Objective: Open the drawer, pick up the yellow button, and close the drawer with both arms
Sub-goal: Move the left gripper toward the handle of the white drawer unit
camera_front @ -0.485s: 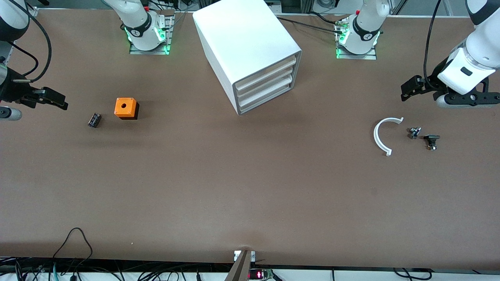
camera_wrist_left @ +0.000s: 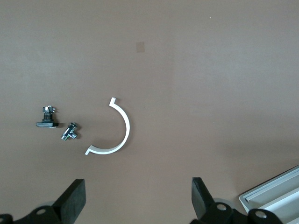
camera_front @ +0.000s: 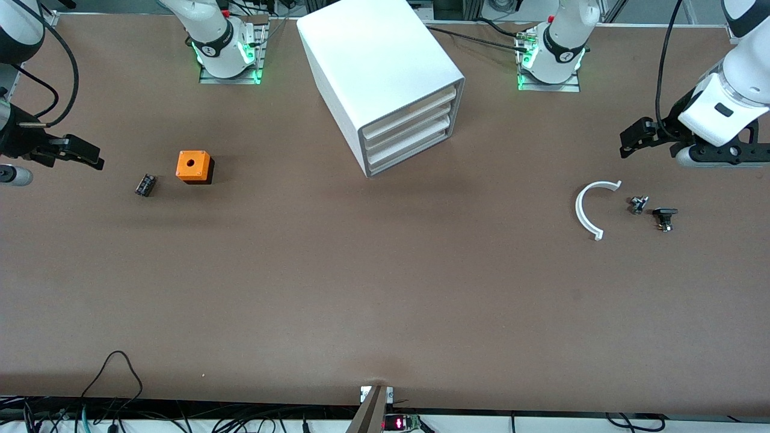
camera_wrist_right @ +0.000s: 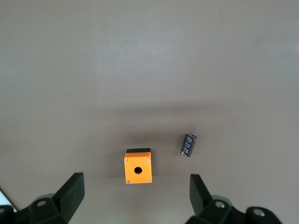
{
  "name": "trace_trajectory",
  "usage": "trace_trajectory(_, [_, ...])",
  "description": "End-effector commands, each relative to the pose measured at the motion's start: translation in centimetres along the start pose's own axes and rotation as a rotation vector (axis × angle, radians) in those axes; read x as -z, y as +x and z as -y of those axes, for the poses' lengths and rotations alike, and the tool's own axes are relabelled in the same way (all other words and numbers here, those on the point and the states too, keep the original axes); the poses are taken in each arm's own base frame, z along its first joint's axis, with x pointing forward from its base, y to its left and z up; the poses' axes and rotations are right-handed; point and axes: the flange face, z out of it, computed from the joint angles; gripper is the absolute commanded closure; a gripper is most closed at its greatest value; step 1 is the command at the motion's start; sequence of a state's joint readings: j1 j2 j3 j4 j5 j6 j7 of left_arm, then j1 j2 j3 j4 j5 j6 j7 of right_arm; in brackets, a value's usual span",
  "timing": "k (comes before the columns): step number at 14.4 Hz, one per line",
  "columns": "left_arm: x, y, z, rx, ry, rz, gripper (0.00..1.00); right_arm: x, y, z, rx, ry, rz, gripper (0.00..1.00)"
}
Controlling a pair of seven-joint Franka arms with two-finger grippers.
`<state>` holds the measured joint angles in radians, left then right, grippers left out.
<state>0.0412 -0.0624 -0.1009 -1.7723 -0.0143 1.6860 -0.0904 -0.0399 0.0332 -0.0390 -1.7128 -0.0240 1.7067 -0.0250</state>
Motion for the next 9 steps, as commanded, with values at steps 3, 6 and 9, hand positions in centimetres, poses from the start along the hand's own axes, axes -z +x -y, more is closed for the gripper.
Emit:
trace_trajectory(3, [-2.7,1.7,-0.9,-0.036,0.002,0.094,0.00,0.1,0.2,-0.5,-0.010,0.005,-0.019,0.00])
trace_trajectory(6, [-5.7,3.4,-1.1,-0.045,-0.006,0.204,0.00,1.3,0.4,-0.4,-0.012,0.005,-0.041,0.00])
trace_trajectory(9, [-6.0,3.4,-2.1,-0.062,-0.017,0.218,0.00,0.9,0.6,-0.4,-0.009,0.006,-0.033,0.00])
